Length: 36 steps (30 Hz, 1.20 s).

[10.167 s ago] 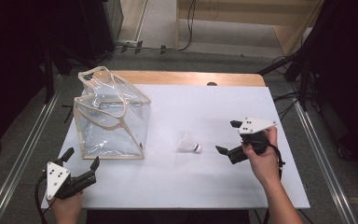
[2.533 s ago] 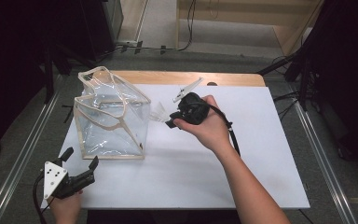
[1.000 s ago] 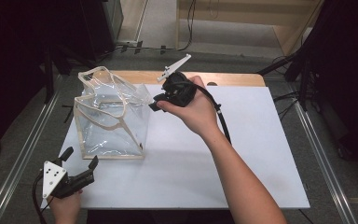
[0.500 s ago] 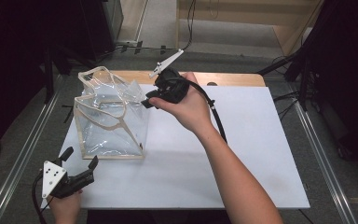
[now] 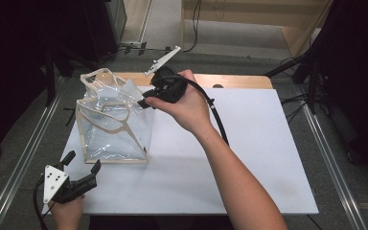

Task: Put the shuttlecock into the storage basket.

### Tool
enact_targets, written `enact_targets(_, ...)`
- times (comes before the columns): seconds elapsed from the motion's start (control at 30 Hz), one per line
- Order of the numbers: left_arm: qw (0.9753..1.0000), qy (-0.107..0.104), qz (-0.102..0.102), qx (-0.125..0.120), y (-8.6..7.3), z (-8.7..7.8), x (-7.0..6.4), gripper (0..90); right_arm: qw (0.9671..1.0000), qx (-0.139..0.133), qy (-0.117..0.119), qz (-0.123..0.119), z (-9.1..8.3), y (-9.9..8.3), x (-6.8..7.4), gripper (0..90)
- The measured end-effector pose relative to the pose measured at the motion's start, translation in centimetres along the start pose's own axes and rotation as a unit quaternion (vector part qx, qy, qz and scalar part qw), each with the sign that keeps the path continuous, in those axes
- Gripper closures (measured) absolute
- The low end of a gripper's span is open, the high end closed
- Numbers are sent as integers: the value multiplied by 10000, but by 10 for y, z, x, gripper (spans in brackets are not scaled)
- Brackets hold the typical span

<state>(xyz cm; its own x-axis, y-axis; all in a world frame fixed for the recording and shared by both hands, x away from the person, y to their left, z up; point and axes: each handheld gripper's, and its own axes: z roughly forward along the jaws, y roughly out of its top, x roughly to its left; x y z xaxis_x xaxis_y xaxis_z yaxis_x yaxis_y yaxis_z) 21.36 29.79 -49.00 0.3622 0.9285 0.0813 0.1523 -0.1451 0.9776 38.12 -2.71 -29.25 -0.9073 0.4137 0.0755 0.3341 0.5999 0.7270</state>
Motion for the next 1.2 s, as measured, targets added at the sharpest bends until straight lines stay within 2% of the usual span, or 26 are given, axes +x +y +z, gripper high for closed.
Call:
enact_targets(0.6,10000,-22,-14,-7,0,-1,0,133,9998,-36,62,-174,12,21,8,634)
enact_targets(0.8,10000,-18,-6,-15,0,-1,-1,133,9996,-35,148,-244,19,30,13,634)
enact_targets(1.2,10000,10,3,5,0,0,-1,132,9993,-67,268,-247,30,38,16,633)
